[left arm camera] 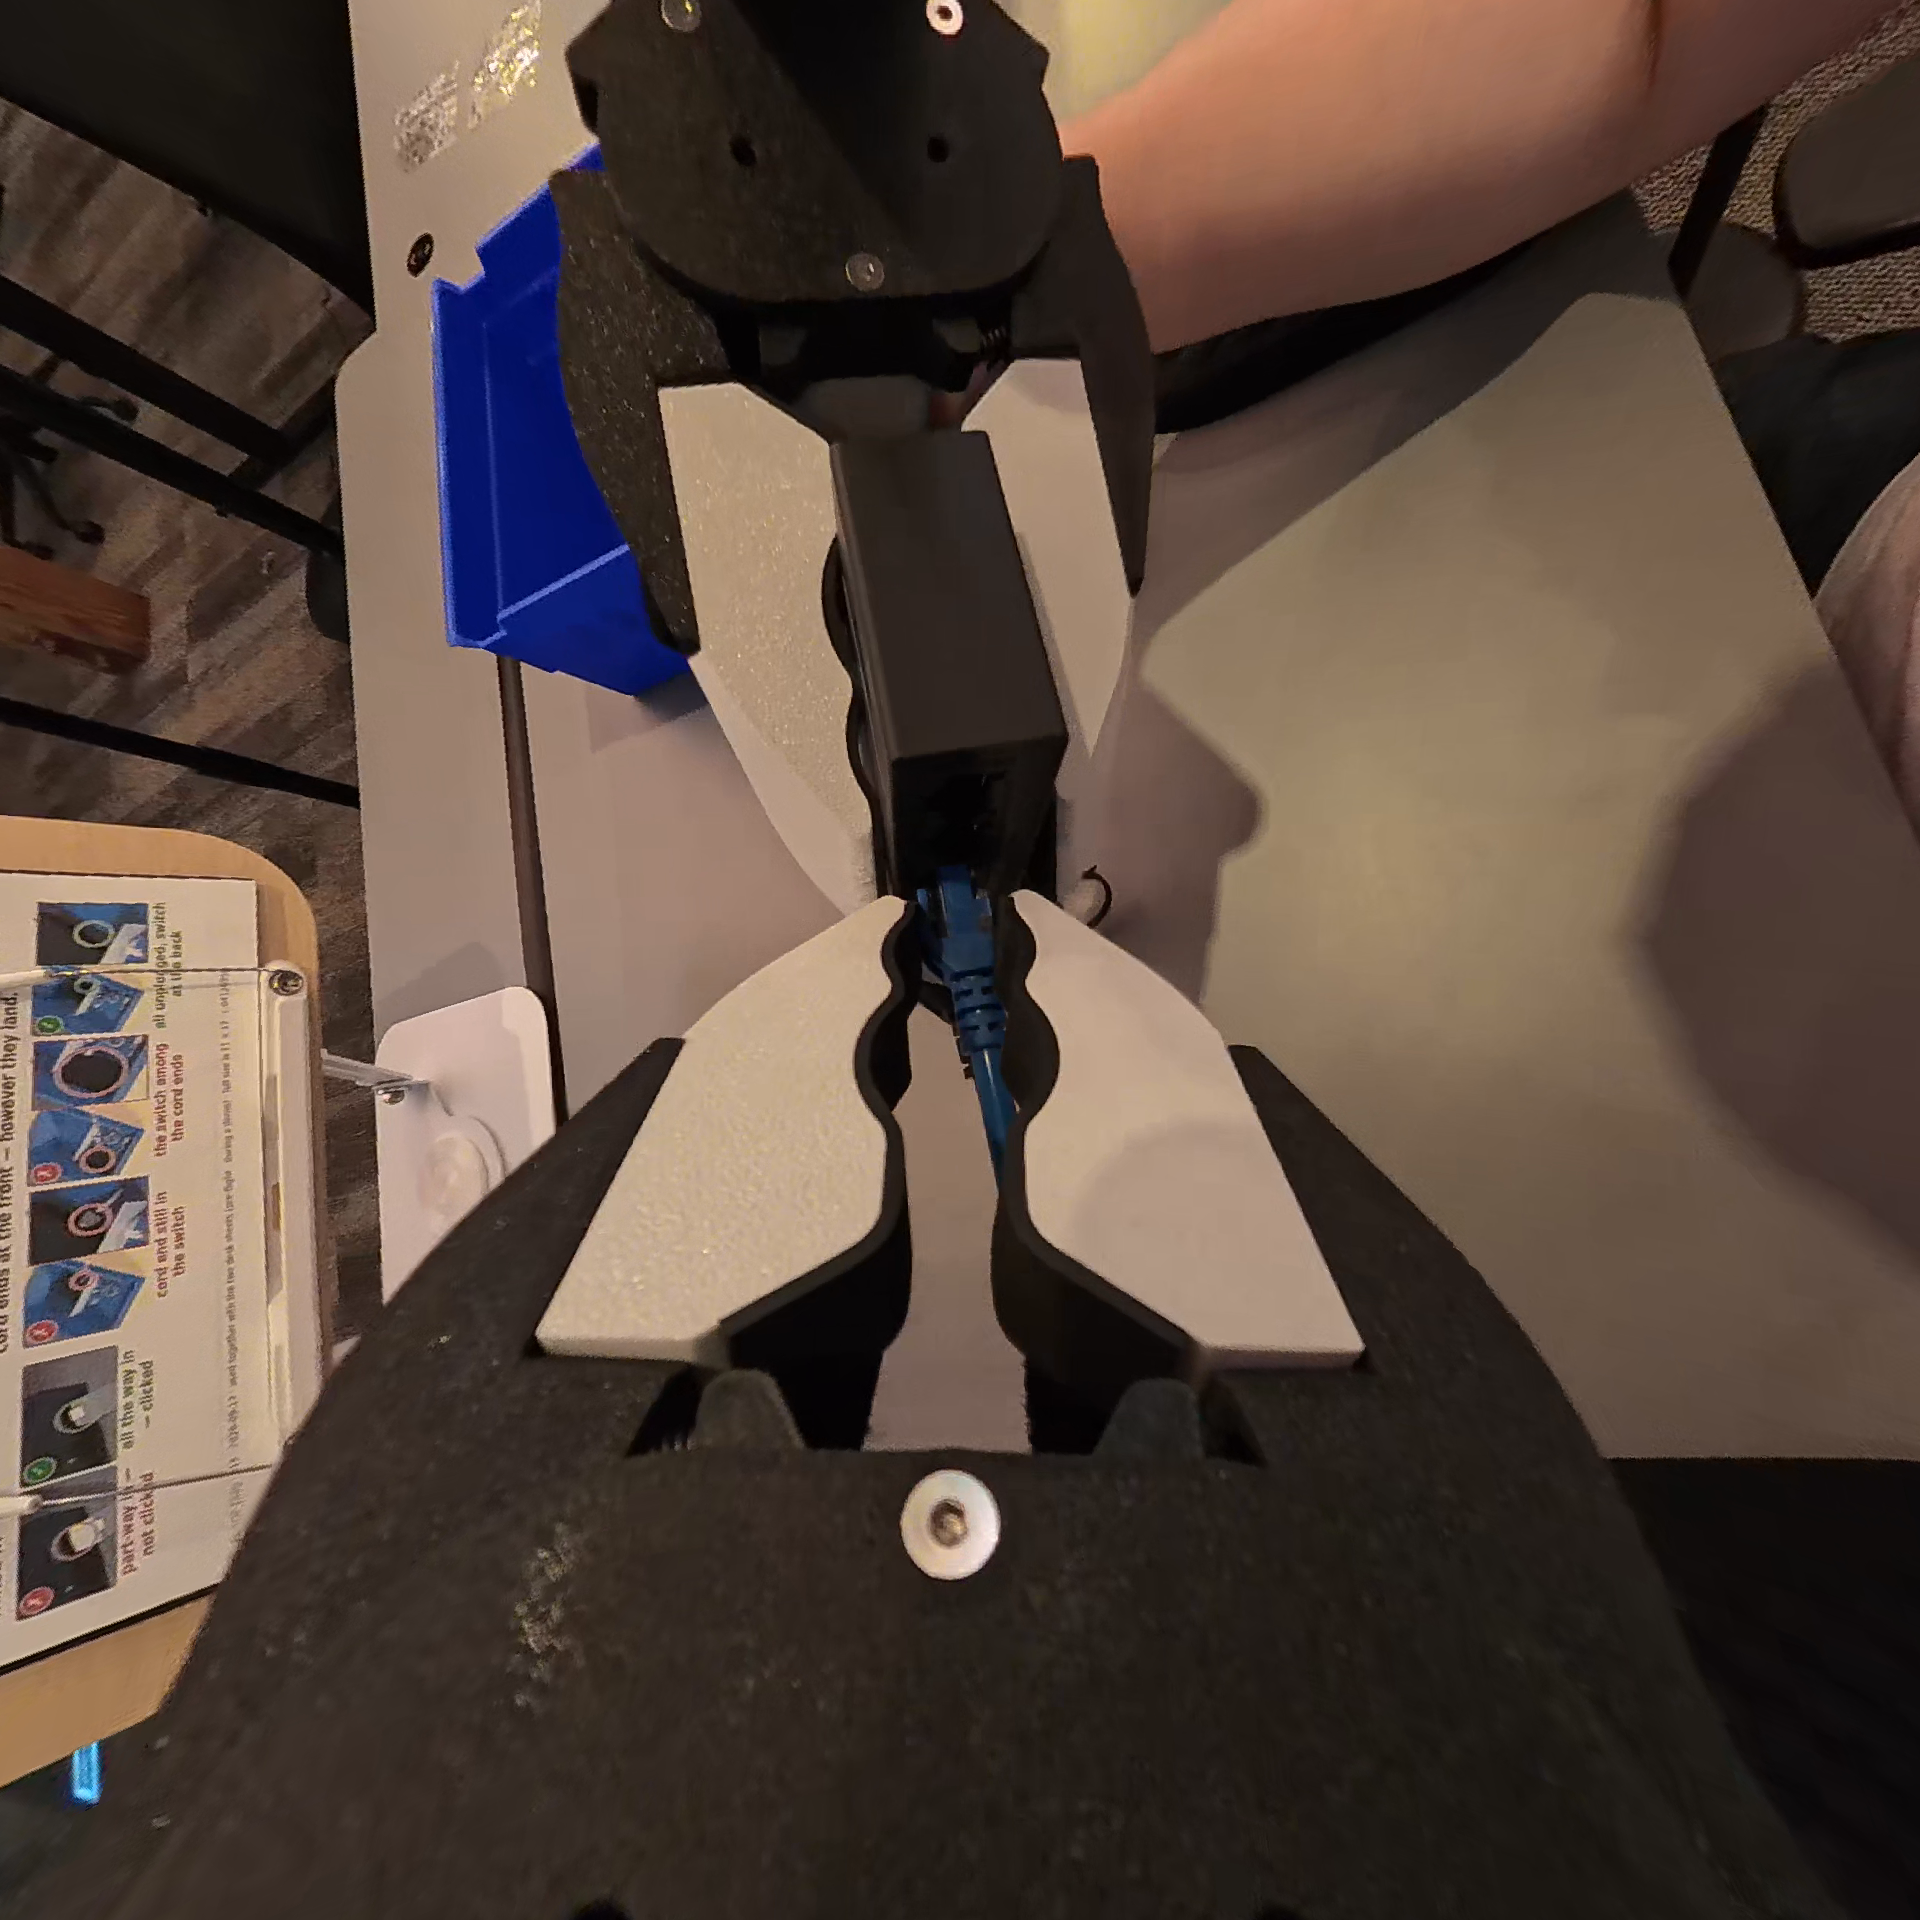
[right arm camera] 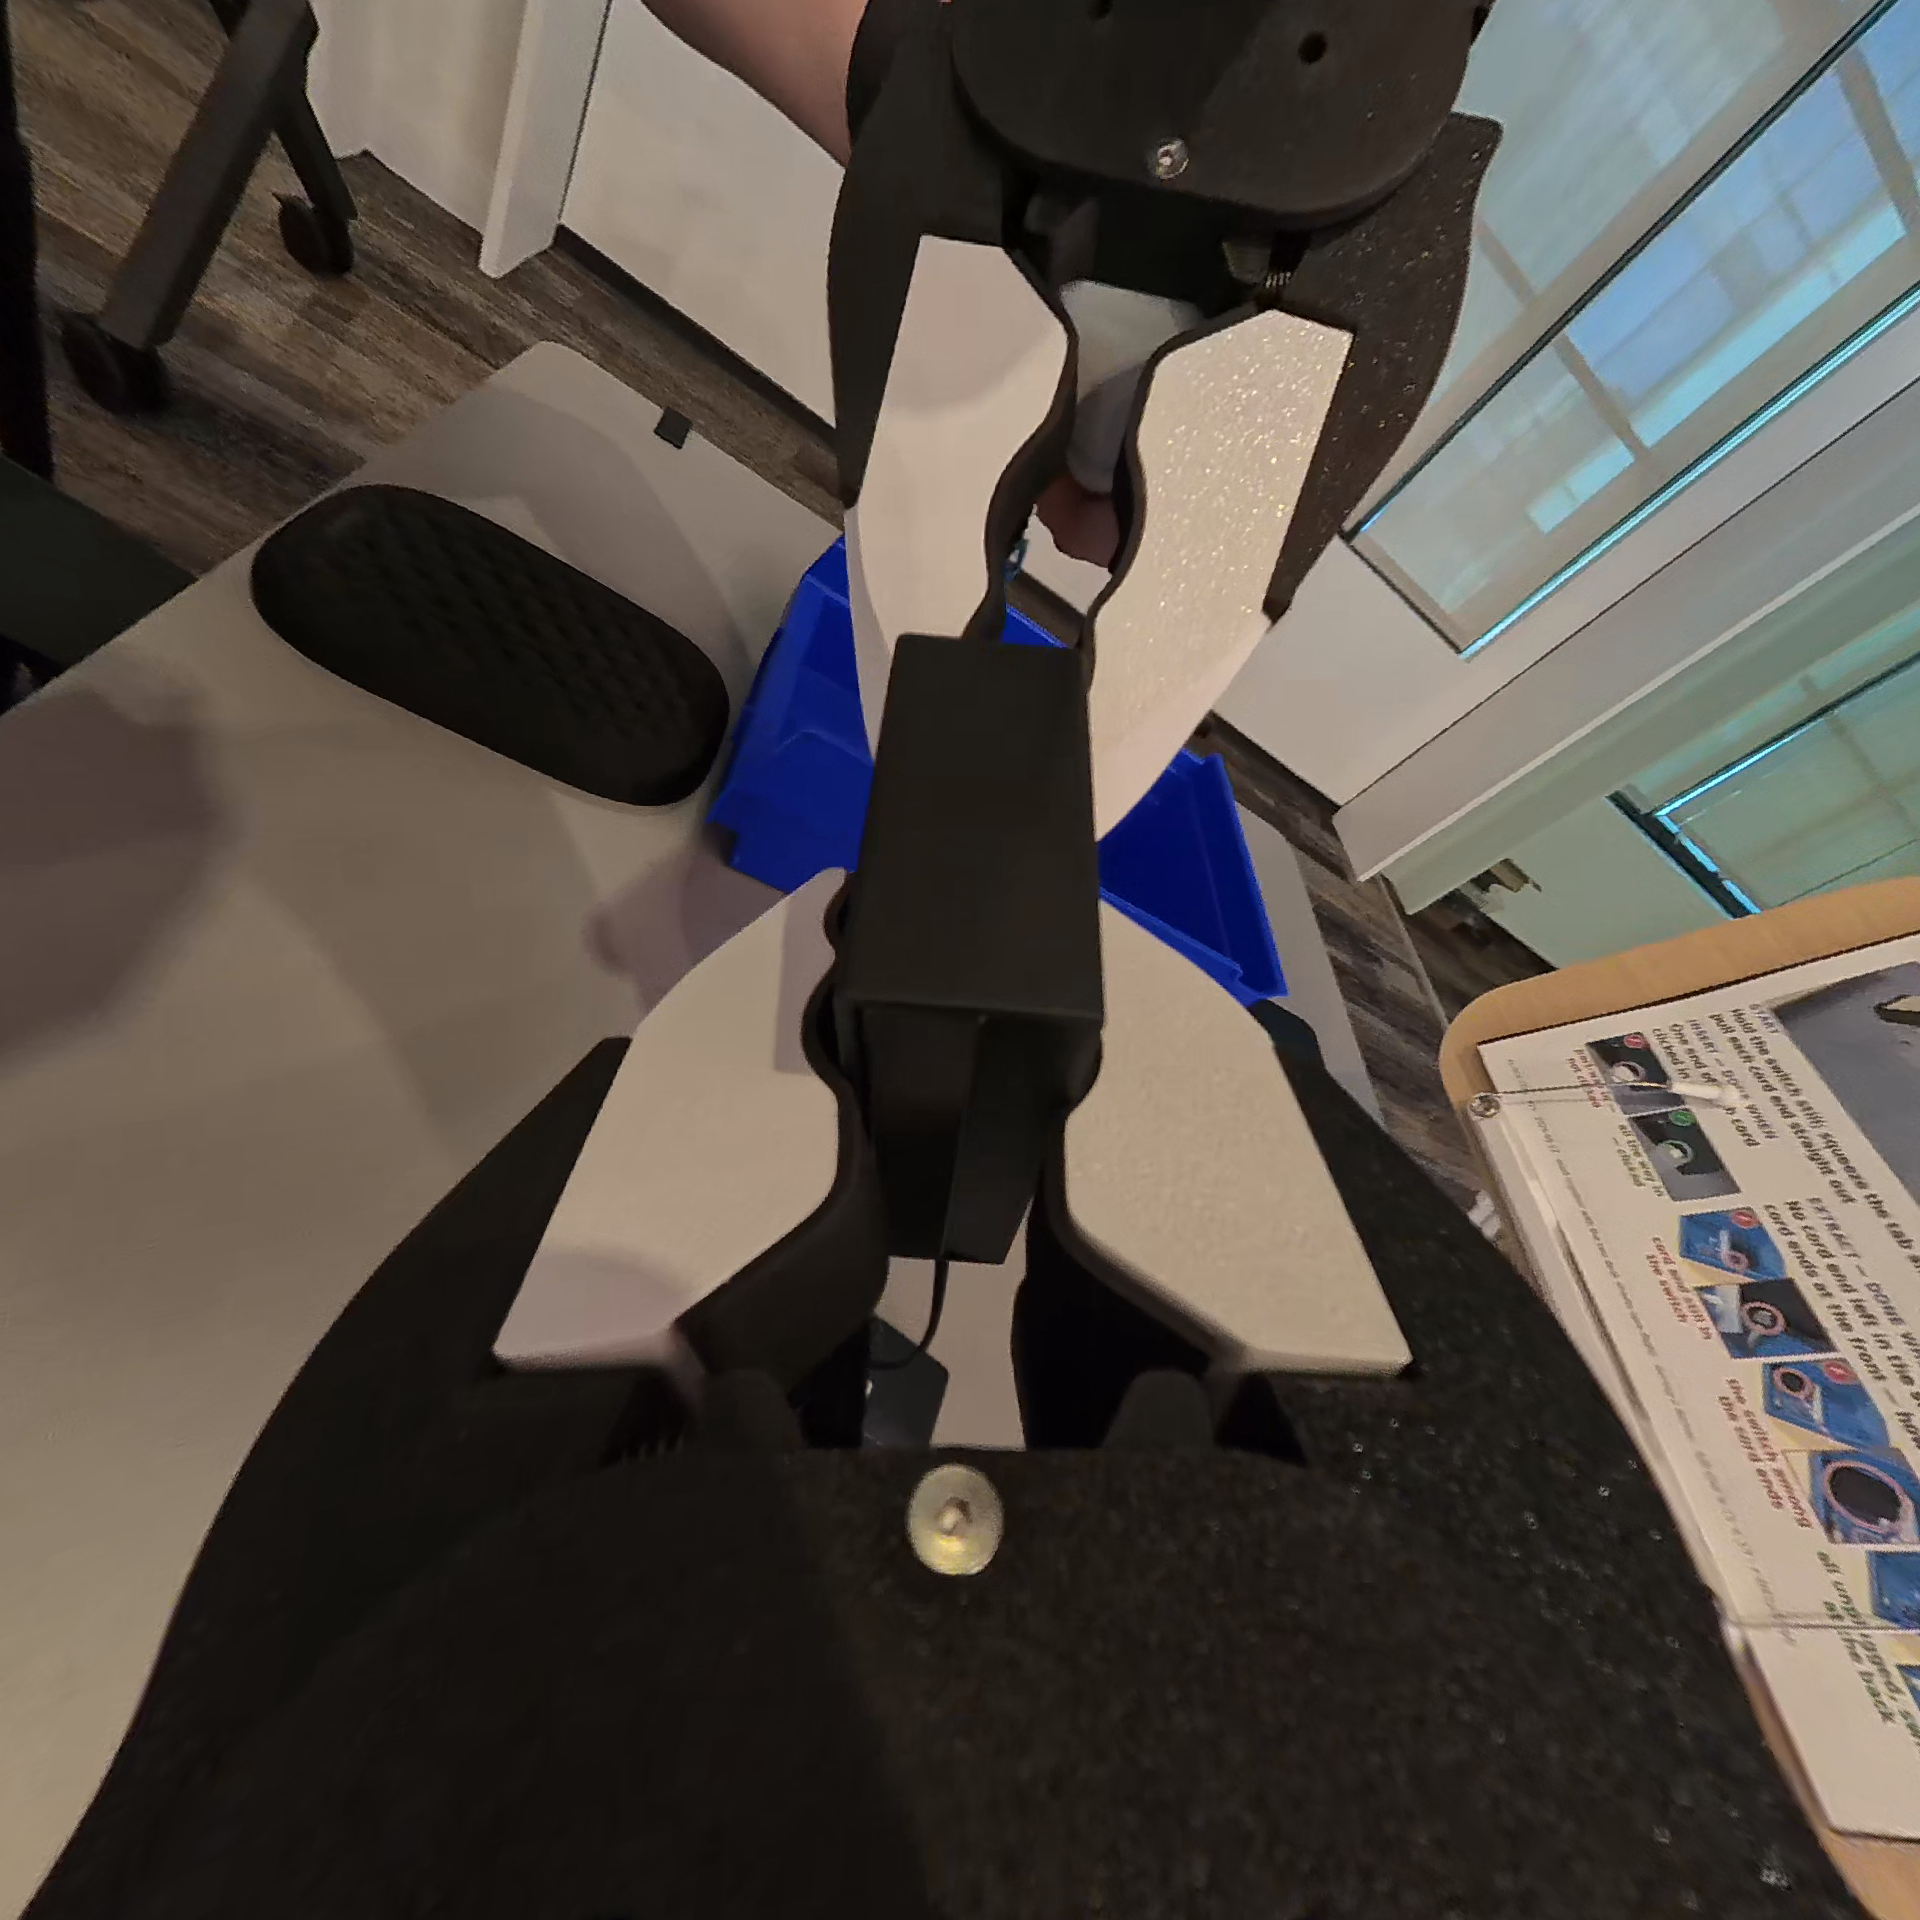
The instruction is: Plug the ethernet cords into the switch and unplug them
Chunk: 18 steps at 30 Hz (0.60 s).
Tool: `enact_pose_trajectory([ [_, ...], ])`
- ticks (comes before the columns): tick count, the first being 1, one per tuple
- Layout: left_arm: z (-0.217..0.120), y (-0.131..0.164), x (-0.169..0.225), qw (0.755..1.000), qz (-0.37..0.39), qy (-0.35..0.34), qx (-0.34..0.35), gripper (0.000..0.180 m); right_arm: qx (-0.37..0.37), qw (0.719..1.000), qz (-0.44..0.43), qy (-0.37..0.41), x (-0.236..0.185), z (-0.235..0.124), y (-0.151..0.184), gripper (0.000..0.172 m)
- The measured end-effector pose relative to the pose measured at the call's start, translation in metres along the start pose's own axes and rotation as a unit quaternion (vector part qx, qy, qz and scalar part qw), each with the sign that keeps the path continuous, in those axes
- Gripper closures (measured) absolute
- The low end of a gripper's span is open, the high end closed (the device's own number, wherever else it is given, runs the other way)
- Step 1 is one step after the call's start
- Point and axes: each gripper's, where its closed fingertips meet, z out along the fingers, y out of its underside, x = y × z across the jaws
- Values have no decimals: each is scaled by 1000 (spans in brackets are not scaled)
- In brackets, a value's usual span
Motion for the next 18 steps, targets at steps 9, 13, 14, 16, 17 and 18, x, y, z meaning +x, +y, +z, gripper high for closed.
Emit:
enact_pose_trajectory([
  [9, -5, 3, -5, 1000, 11, -16, 0, 167, 0, 1000, 4, 25, 5, 3, -1, 140],
  [13, -4, 5, -3, 1000, 13, -14, 4, 167, -6, 1000, 7, 20, 3, 5, 0, 140],
  [14, -4, 6, -1, 1000, 14, -12, 1, 167, -9, 1000, 4, 16, 1, 6, 1, 140],
  [16, -3, 6, 0, 1000, 17, -12, -1, 167, -7, 1000, 8, 10, 0, 6, 2, 141],
  [17, -3, 6, 0, 1000, 18, -6, -8, 167, -4, 1000, 15, 2, -1, 6, 2, 141],
  [18, -1, 7, 1, 1000, 19, 4, -21, 167, -1, 1000, 24, -8, -2, 6, 3, 141],
])
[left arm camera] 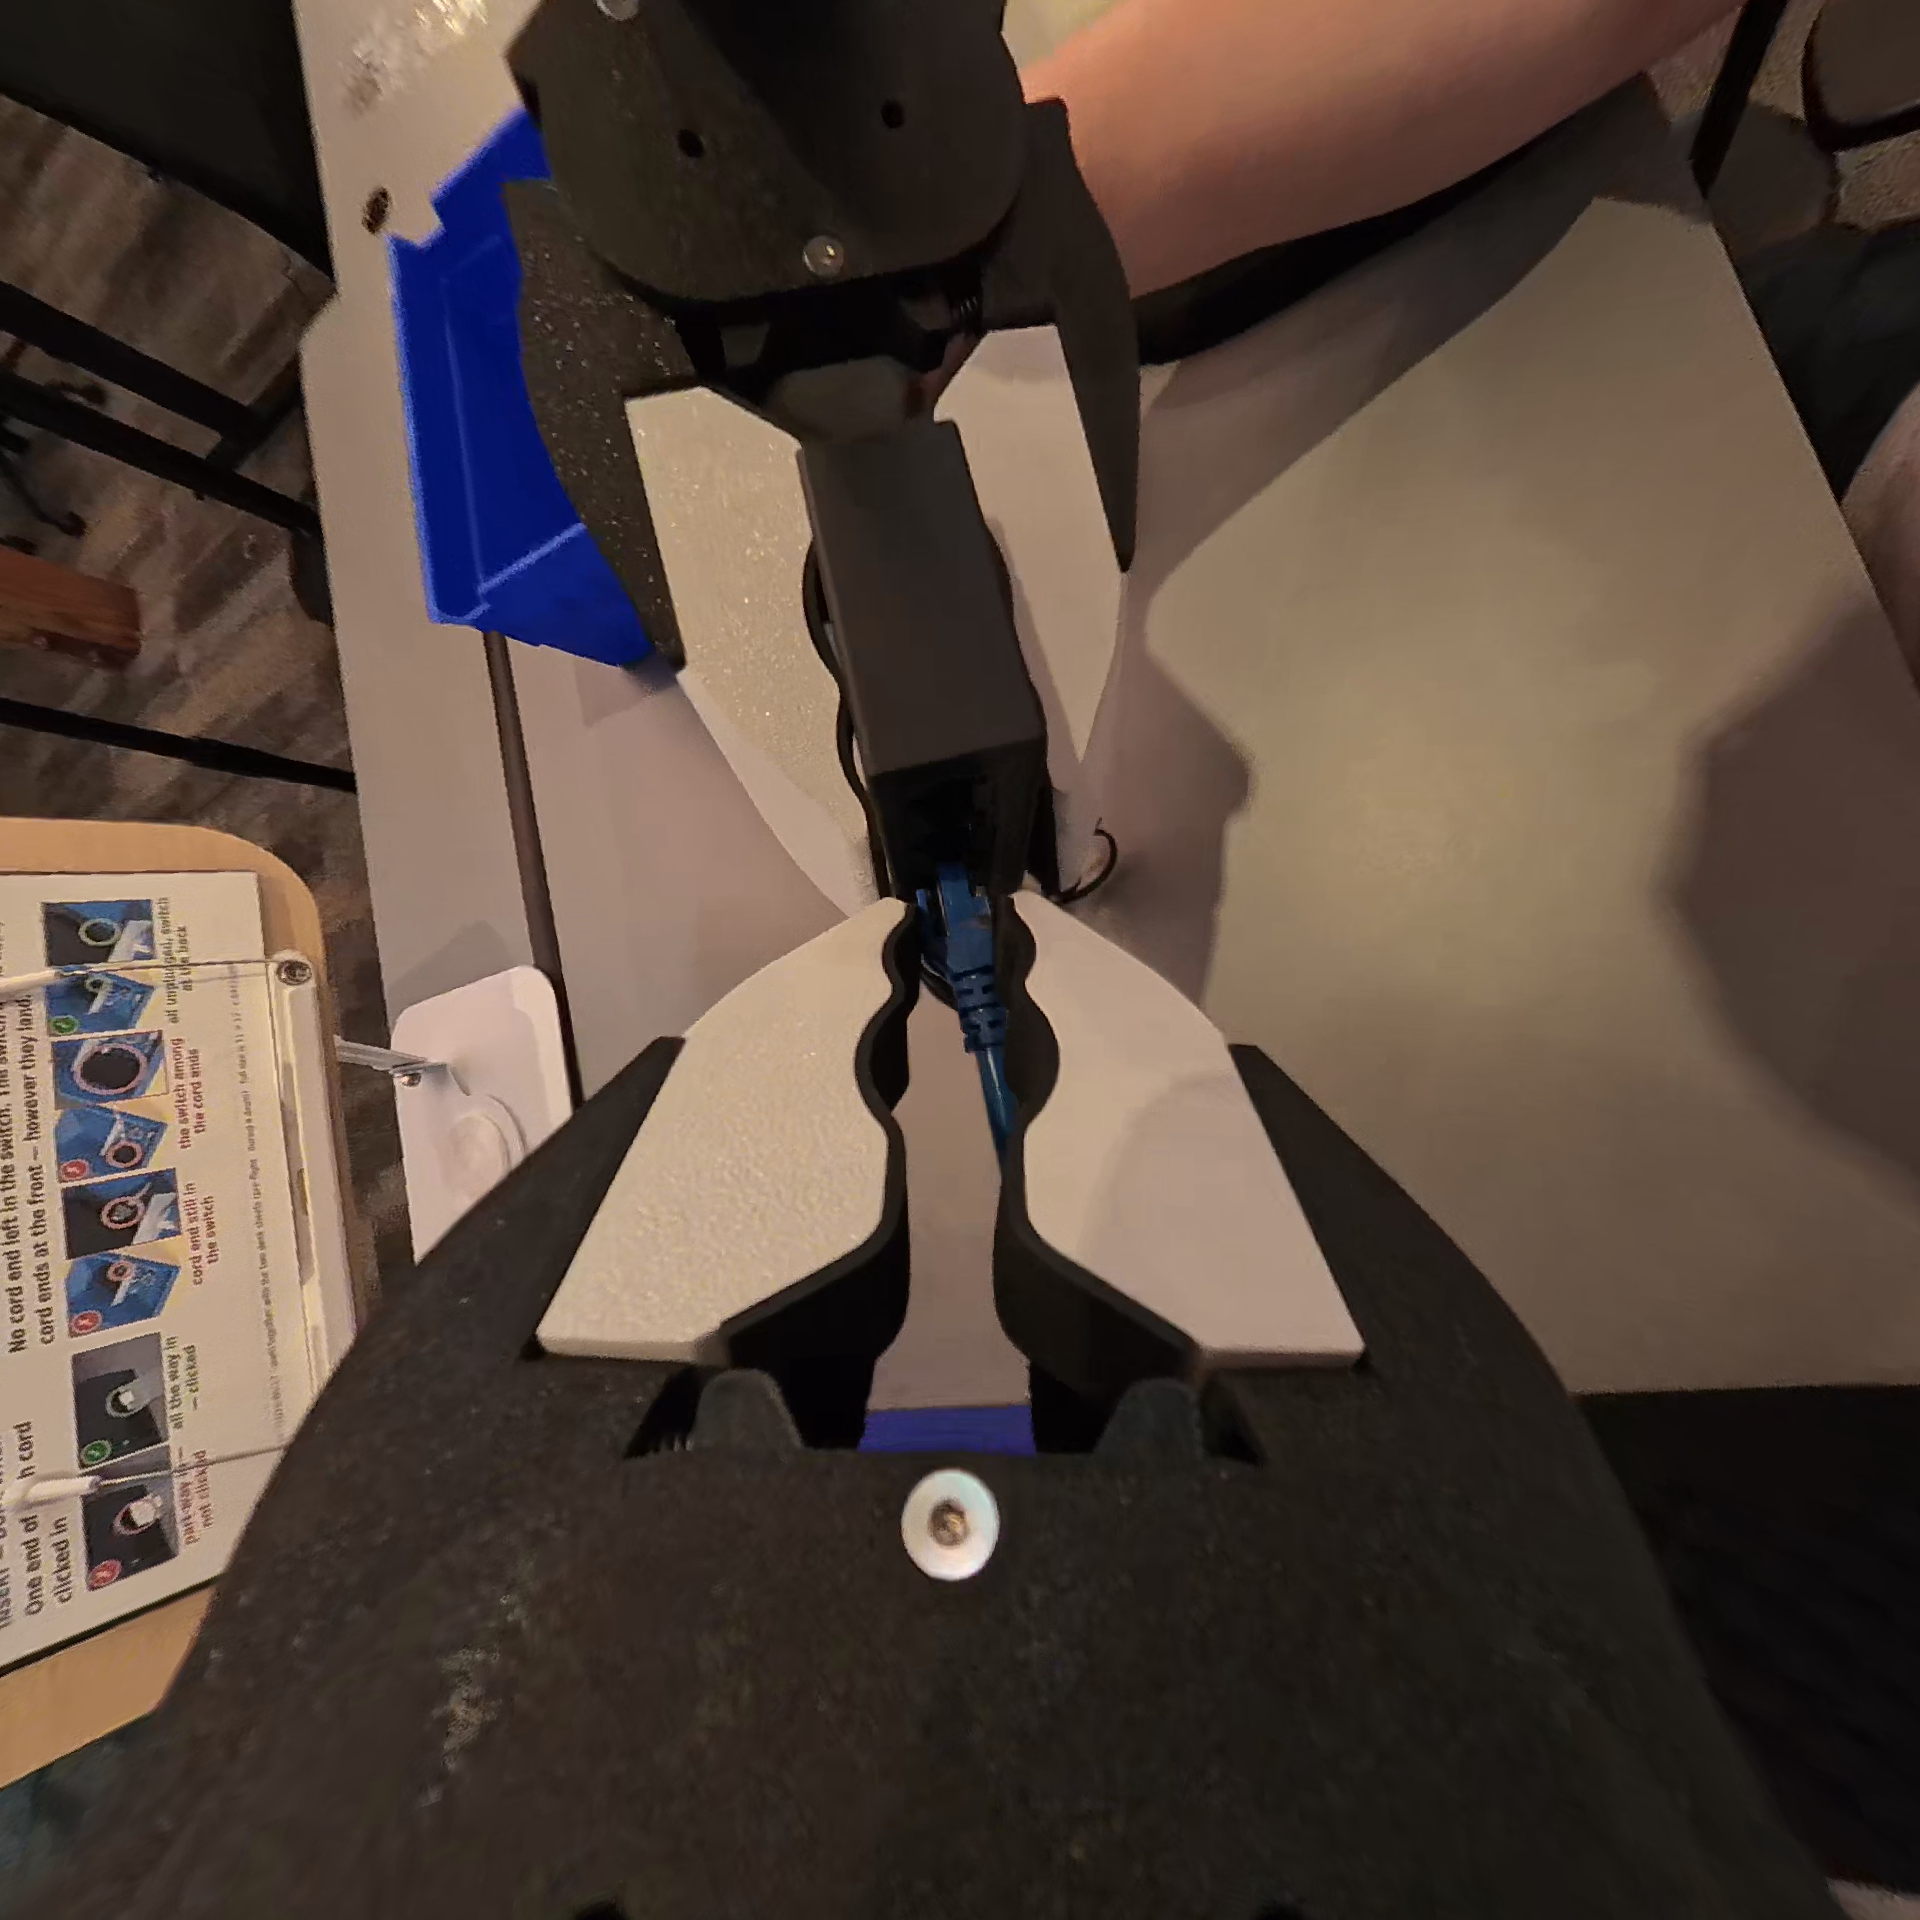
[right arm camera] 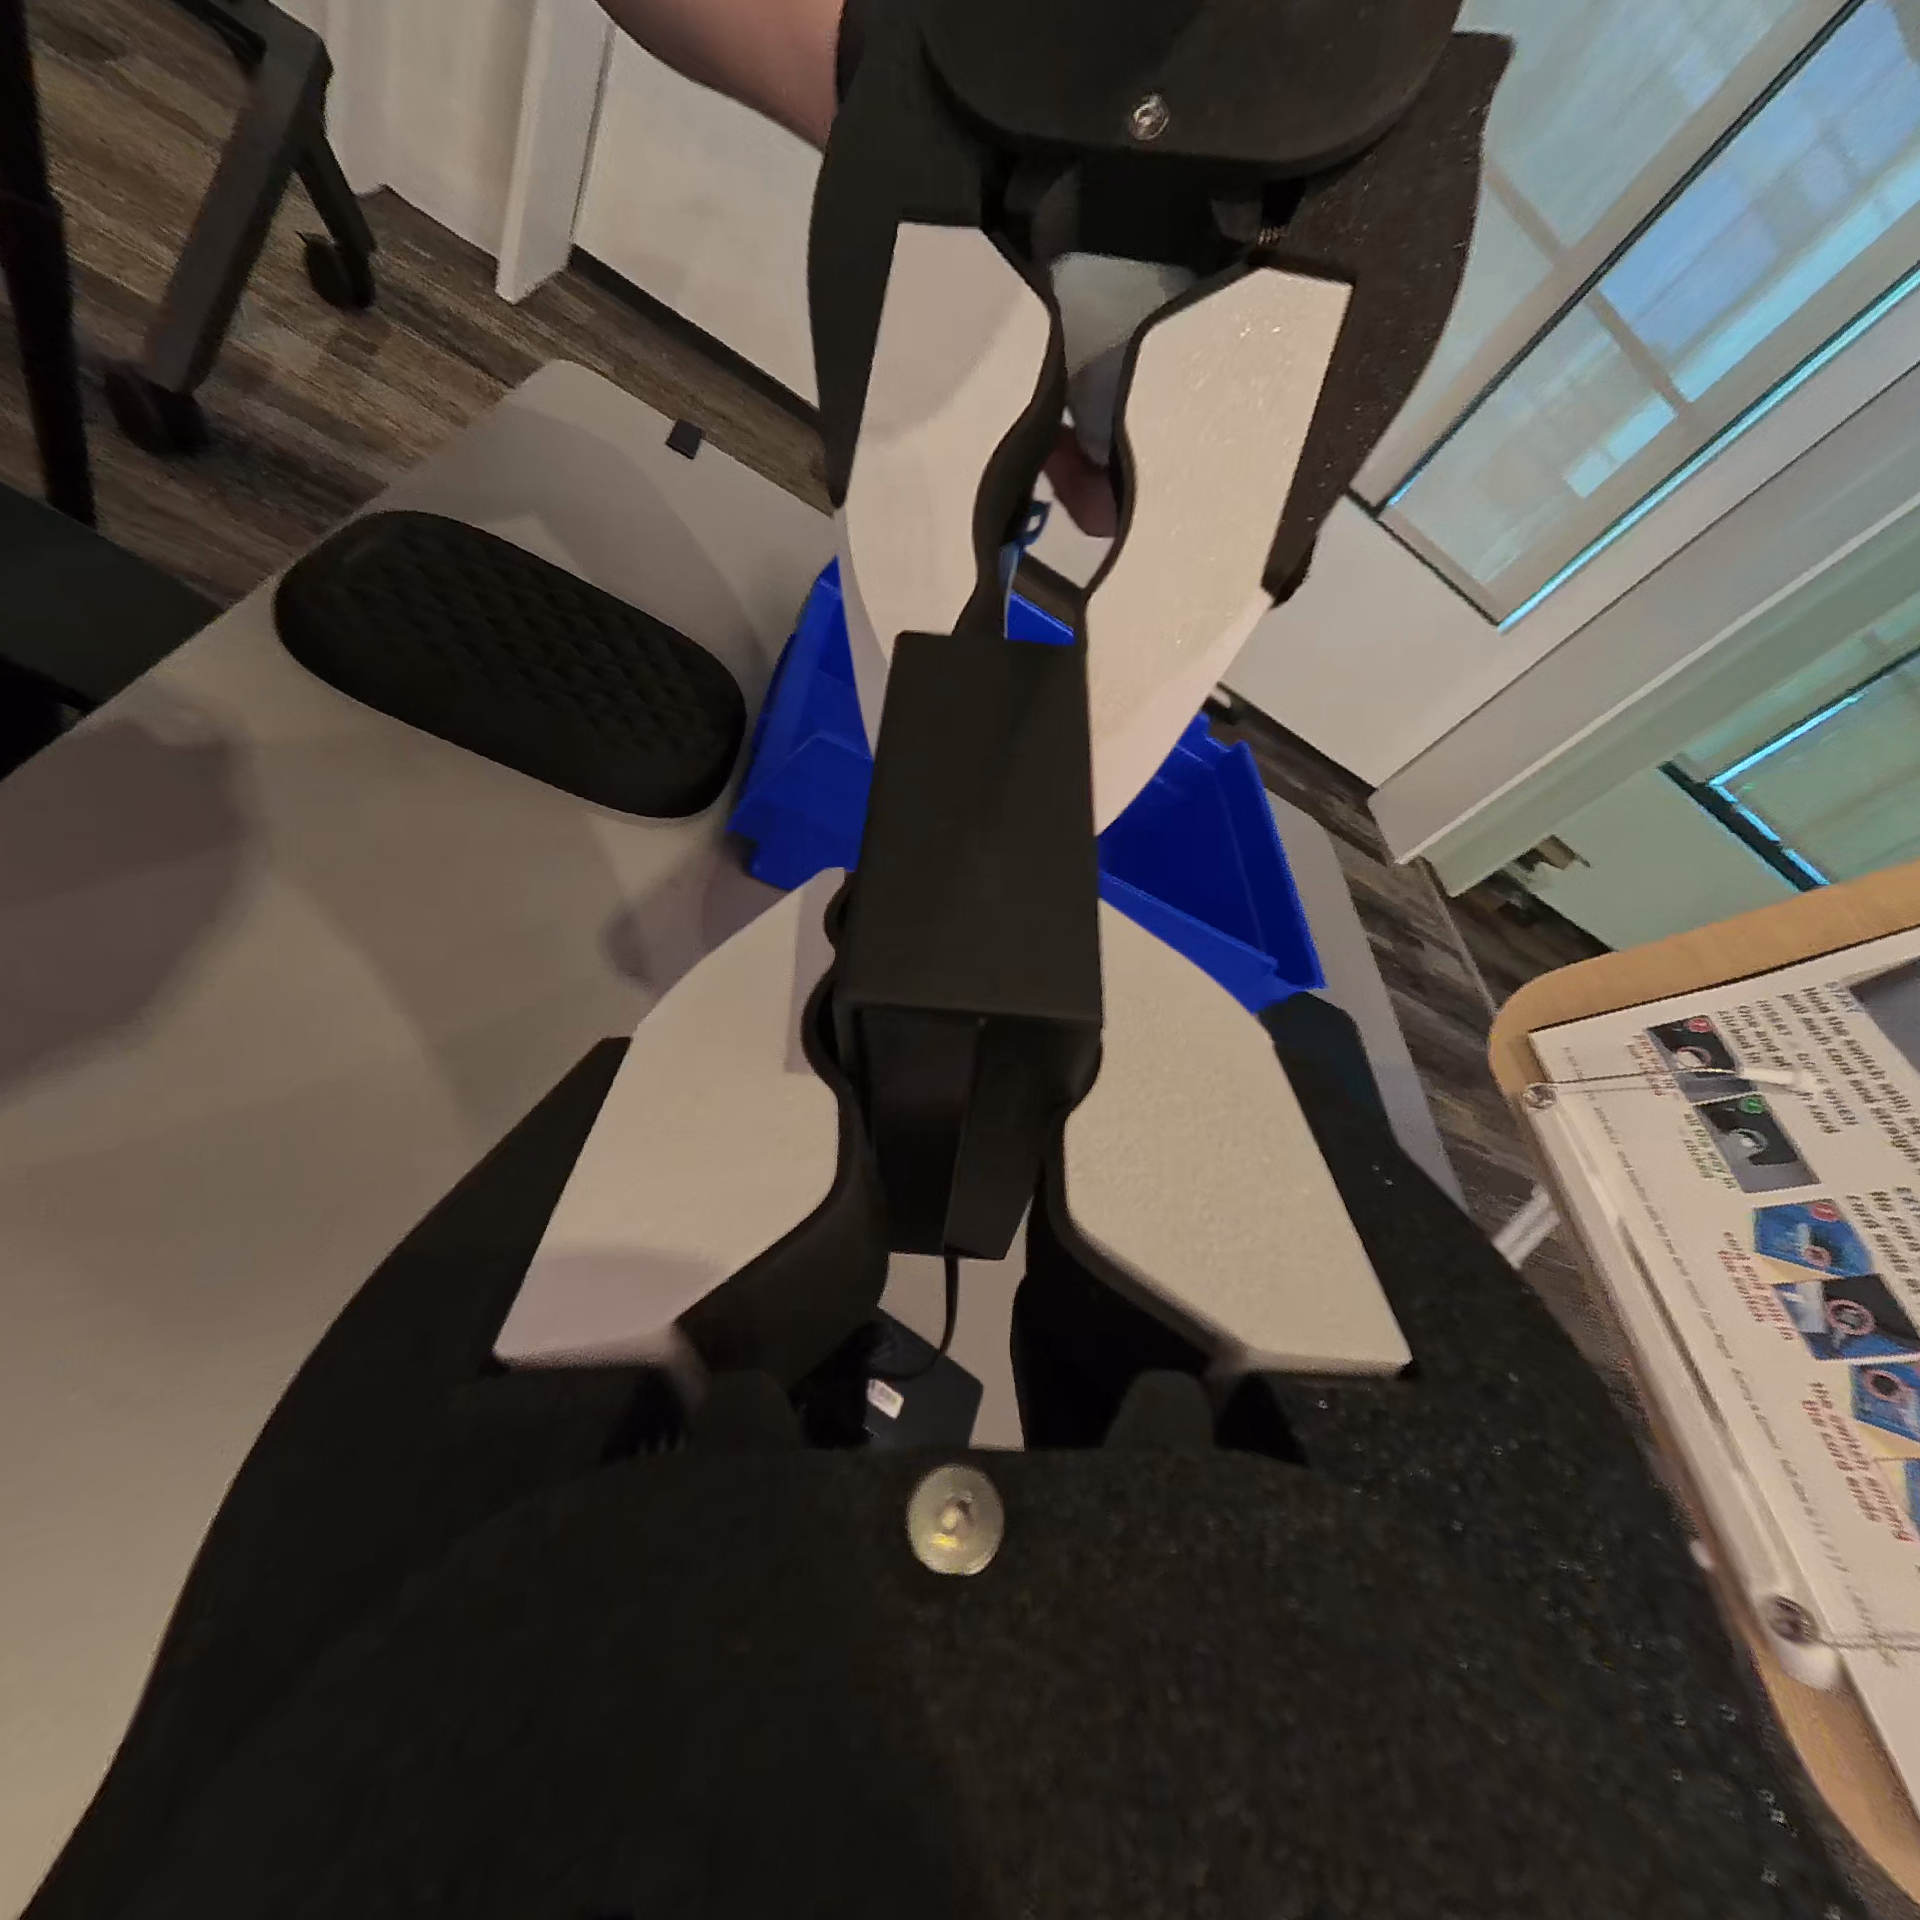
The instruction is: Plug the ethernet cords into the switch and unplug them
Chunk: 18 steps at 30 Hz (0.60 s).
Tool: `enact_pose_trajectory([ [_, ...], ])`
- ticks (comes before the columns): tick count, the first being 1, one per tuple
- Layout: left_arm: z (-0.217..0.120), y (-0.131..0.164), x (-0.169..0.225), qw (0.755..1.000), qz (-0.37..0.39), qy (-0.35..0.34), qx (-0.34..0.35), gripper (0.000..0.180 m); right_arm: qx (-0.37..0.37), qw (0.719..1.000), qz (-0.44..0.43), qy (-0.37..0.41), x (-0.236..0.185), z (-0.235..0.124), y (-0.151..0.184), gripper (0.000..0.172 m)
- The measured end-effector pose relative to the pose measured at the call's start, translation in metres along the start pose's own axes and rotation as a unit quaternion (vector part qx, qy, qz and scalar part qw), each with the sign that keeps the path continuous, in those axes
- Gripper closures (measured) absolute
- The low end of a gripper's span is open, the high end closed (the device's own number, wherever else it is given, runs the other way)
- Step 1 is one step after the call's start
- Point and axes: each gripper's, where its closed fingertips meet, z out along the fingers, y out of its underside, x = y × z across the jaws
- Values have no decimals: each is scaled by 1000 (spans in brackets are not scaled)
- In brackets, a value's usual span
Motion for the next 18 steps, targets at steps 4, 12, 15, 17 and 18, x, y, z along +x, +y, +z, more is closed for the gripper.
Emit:
enact_pose_trajectory([
  [4, 4, -2, -12, 999, 4, -2, -34, 167, 35, 998, 43, -3, 9, -6, 2, 141],
  [12, 2, -7, -33, 997, -70, -25, 19, 158, 66, 995, 69, 18, 24, -27, 5, 141],
  [15, -7, -7, -36, 995, -77, -45, 39, 155, 83, 993, 82, 10, 26, -31, 5, 141],
  [17, -15, -11, -39, 994, -81, -54, 56, 152, 99, 990, 98, -6, 25, -32, 4, 141],
  [18, -21, -12, -45, 993, -82, -69, 57, 148, 105, 989, 107, -8, 26, -32, 5, 141],
])
